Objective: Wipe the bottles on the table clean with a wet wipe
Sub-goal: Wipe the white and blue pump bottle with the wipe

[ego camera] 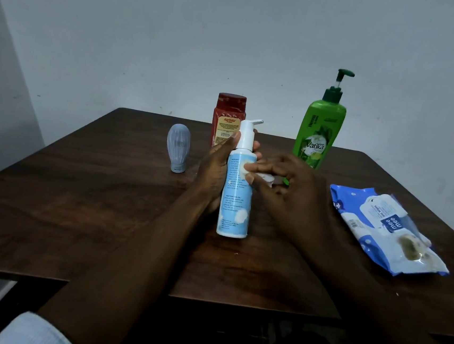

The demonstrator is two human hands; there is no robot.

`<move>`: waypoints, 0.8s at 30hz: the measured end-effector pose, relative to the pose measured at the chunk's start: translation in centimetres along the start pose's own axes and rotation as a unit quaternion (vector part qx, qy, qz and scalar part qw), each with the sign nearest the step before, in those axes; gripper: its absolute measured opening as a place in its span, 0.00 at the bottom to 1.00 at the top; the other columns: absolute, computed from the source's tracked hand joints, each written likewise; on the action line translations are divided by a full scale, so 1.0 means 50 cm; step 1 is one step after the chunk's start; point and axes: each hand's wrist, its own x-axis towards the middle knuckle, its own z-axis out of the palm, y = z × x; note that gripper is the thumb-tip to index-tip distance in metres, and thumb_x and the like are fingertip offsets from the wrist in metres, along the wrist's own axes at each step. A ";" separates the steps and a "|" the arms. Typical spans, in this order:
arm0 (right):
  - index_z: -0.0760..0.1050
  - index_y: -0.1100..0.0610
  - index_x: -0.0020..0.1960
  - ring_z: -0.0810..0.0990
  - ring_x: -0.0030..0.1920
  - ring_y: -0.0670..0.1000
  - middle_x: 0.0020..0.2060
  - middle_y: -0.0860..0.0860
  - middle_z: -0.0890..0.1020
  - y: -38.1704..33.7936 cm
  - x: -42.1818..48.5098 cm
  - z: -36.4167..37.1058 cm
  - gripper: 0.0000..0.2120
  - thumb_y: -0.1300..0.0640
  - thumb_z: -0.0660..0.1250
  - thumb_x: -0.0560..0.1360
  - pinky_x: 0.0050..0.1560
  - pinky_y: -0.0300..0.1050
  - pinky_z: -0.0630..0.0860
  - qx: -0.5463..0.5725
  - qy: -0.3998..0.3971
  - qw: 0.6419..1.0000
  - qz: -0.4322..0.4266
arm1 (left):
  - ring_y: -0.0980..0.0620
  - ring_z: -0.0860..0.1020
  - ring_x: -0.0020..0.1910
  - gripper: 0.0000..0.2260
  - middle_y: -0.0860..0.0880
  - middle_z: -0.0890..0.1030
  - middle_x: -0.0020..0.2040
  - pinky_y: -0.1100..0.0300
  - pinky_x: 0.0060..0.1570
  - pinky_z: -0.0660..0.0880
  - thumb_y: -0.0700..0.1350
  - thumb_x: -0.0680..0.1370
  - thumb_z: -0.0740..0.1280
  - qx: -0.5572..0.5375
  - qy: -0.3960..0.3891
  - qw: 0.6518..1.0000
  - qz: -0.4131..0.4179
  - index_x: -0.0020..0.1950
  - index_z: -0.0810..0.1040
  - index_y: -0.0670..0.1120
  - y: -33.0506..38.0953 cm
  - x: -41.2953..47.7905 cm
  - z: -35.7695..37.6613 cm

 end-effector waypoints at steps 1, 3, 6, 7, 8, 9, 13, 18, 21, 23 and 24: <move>0.86 0.56 0.52 0.81 0.50 0.36 0.47 0.41 0.80 0.000 -0.011 0.002 0.07 0.60 0.75 0.74 0.44 0.30 0.78 0.010 -0.005 1.000 0.003 | 0.51 0.81 0.34 0.18 0.45 0.82 0.41 0.58 0.36 0.80 0.55 0.81 0.63 -0.004 -0.001 1.000 0.001 0.54 0.79 0.41 0.001 0.000 0.001; 0.86 0.55 0.52 0.82 0.51 0.39 0.48 0.40 0.80 0.001 -0.030 0.004 0.07 0.58 0.74 0.74 0.48 0.39 0.82 0.021 -0.014 1.000 0.003 | 0.51 0.81 0.34 0.16 0.45 0.82 0.41 0.58 0.35 0.80 0.55 0.80 0.62 -0.009 0.004 1.000 0.020 0.52 0.80 0.42 0.002 0.002 0.001; 0.86 0.54 0.52 0.82 0.52 0.42 0.49 0.40 0.81 -0.001 -0.062 0.001 0.07 0.58 0.74 0.74 0.50 0.47 0.83 0.020 -0.025 0.999 0.003 | 0.50 0.82 0.34 0.17 0.45 0.82 0.41 0.58 0.34 0.81 0.56 0.76 0.65 -0.001 -0.001 1.000 0.020 0.53 0.79 0.42 0.002 0.002 0.003; 0.86 0.54 0.52 0.82 0.52 0.42 0.49 0.42 0.82 -0.002 -0.074 0.000 0.07 0.59 0.75 0.74 0.50 0.47 0.83 0.015 -0.033 0.999 0.003 | 0.49 0.82 0.34 0.18 0.45 0.81 0.41 0.58 0.34 0.81 0.56 0.74 0.67 -0.005 -0.004 1.000 0.019 0.55 0.79 0.42 0.001 0.003 0.003; 0.86 0.53 0.52 0.82 0.52 0.42 0.50 0.43 0.83 -0.005 -0.086 0.000 0.08 0.59 0.75 0.74 0.49 0.46 0.82 0.010 -0.040 0.999 0.004 | 0.50 0.82 0.34 0.19 0.45 0.81 0.42 0.58 0.34 0.81 0.55 0.73 0.69 -0.016 -0.007 0.999 0.026 0.56 0.79 0.42 0.001 0.005 0.002; 0.86 0.53 0.52 0.82 0.52 0.42 0.49 0.43 0.83 -0.006 -0.098 -0.001 0.08 0.59 0.75 0.74 0.49 0.44 0.82 0.006 -0.043 0.999 0.002 | 0.50 0.82 0.35 0.20 0.45 0.82 0.42 0.57 0.34 0.82 0.54 0.71 0.72 -0.032 -0.014 0.999 0.034 0.57 0.79 0.42 0.001 0.007 0.002; 0.86 0.51 0.50 0.81 0.50 0.38 0.48 0.42 0.83 -0.015 -0.136 -0.002 0.06 0.55 0.74 0.73 0.49 0.33 0.78 -0.016 -0.055 0.998 -0.012 | 0.51 0.83 0.37 0.30 0.46 0.82 0.41 0.57 0.35 0.82 0.56 0.61 0.83 -0.056 -0.053 0.996 0.036 0.56 0.80 0.43 0.005 0.007 0.004; 0.86 0.50 0.49 0.83 0.49 0.41 0.47 0.40 0.83 -0.015 -0.160 -0.003 0.06 0.56 0.75 0.72 0.45 0.43 0.82 0.001 -0.079 0.997 -0.003 | 0.51 0.81 0.33 0.21 0.46 0.81 0.39 0.58 0.34 0.81 0.52 0.66 0.80 0.047 0.019 0.996 0.071 0.51 0.79 0.44 0.005 -0.006 0.011; 0.85 0.49 0.49 0.84 0.49 0.44 0.47 0.40 0.83 -0.009 -0.150 -0.004 0.06 0.57 0.75 0.73 0.43 0.49 0.82 0.036 -0.074 0.996 0.031 | 0.53 0.81 0.35 0.15 0.47 0.80 0.38 0.57 0.39 0.82 0.48 0.73 0.72 0.047 0.042 0.995 0.075 0.56 0.78 0.44 0.005 -0.010 0.014; 0.85 0.51 0.49 0.83 0.50 0.45 0.47 0.41 0.83 -0.005 -0.137 -0.003 0.06 0.59 0.75 0.73 0.43 0.50 0.83 0.053 -0.063 0.996 0.046 | 0.53 0.80 0.35 0.14 0.47 0.79 0.38 0.56 0.41 0.83 0.48 0.73 0.70 0.033 0.045 0.996 0.065 0.56 0.79 0.45 0.005 -0.010 0.013; 0.85 0.51 0.49 0.83 0.51 0.45 0.48 0.41 0.83 -0.002 -0.128 0.000 0.06 0.59 0.75 0.74 0.44 0.51 0.83 0.058 -0.056 0.996 0.049 | 0.53 0.80 0.35 0.12 0.47 0.79 0.38 0.56 0.41 0.82 0.48 0.74 0.70 0.027 0.040 0.997 0.062 0.55 0.81 0.46 0.006 -0.009 0.011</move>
